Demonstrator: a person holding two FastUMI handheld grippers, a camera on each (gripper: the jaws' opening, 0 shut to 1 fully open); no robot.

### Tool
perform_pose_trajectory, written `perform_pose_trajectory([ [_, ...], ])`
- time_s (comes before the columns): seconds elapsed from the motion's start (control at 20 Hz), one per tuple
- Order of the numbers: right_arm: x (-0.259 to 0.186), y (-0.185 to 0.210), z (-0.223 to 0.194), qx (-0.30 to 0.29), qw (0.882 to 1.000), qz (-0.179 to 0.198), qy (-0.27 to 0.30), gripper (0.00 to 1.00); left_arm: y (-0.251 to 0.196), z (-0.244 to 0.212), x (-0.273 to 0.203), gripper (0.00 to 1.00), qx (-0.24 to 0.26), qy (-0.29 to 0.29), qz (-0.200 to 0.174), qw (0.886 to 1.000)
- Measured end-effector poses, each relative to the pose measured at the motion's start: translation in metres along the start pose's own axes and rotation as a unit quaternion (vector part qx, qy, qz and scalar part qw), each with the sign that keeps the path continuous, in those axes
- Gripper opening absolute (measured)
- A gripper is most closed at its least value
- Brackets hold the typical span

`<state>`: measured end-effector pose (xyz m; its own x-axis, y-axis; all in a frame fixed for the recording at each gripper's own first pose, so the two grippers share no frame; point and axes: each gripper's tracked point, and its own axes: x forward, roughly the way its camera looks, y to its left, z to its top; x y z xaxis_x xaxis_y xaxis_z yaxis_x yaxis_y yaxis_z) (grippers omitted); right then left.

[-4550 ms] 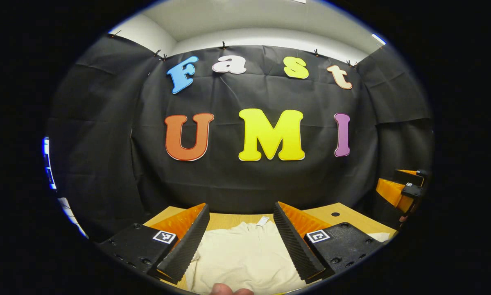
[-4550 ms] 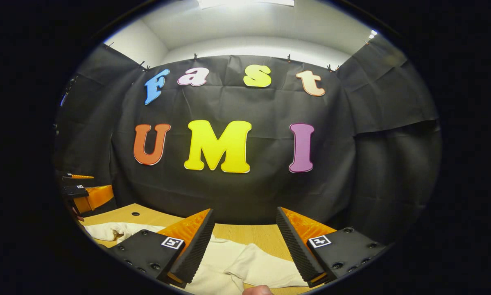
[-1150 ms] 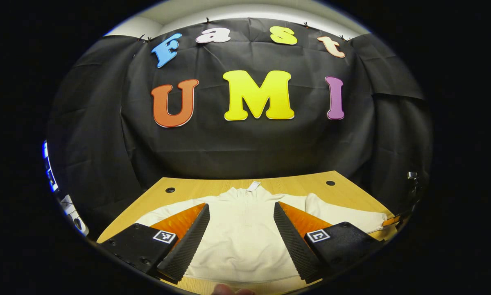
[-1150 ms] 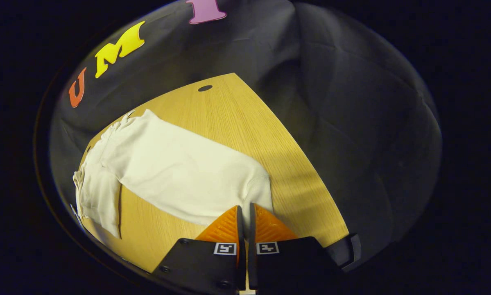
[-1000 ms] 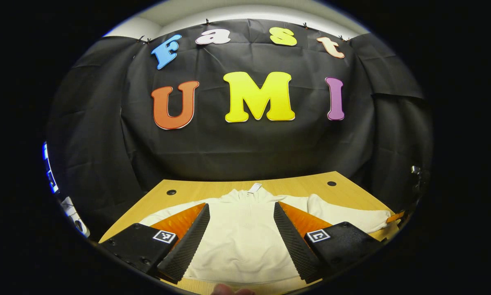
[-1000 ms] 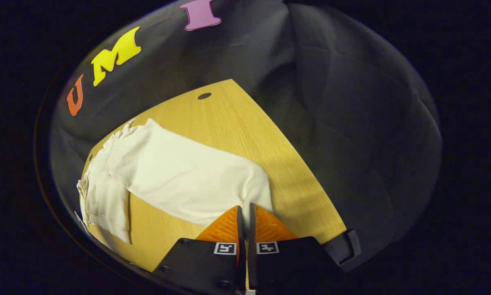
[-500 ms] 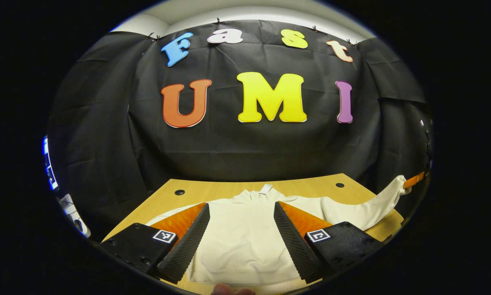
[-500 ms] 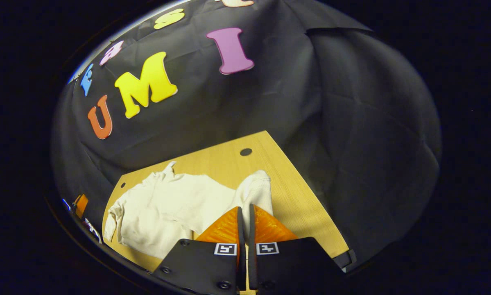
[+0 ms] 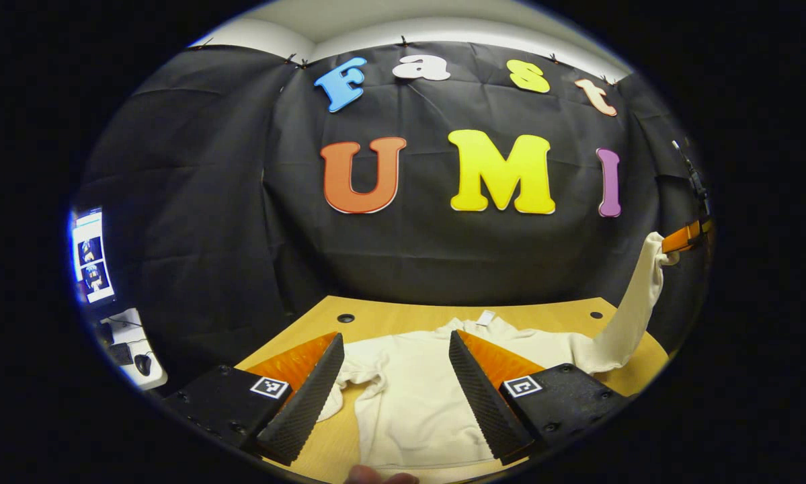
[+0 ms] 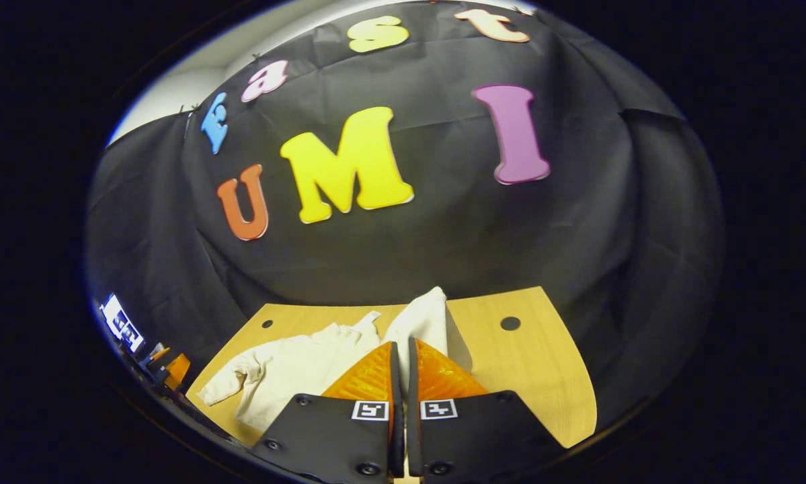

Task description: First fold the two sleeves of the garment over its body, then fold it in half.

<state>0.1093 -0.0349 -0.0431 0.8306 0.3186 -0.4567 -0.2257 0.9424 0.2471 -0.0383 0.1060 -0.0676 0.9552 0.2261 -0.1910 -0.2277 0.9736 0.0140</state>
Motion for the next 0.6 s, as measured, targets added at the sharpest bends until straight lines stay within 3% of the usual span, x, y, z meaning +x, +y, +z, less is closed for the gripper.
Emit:
perform_pose_trajectory([
  [0.3, 0.081, 0.128, -0.013, -0.042, 0.994, 0.098, 0.03, 0.02, 0.066, -0.007, -0.019, 1.0, -0.011, 0.002, 0.066, 0.998],
  [0.6, 0.174, 0.234, -0.077, -0.1, 0.978, 0.161, 0.081, 0.02, 0.116, -0.009, -0.04, 0.99, -0.018, 0.004, 0.111, 0.994],
])
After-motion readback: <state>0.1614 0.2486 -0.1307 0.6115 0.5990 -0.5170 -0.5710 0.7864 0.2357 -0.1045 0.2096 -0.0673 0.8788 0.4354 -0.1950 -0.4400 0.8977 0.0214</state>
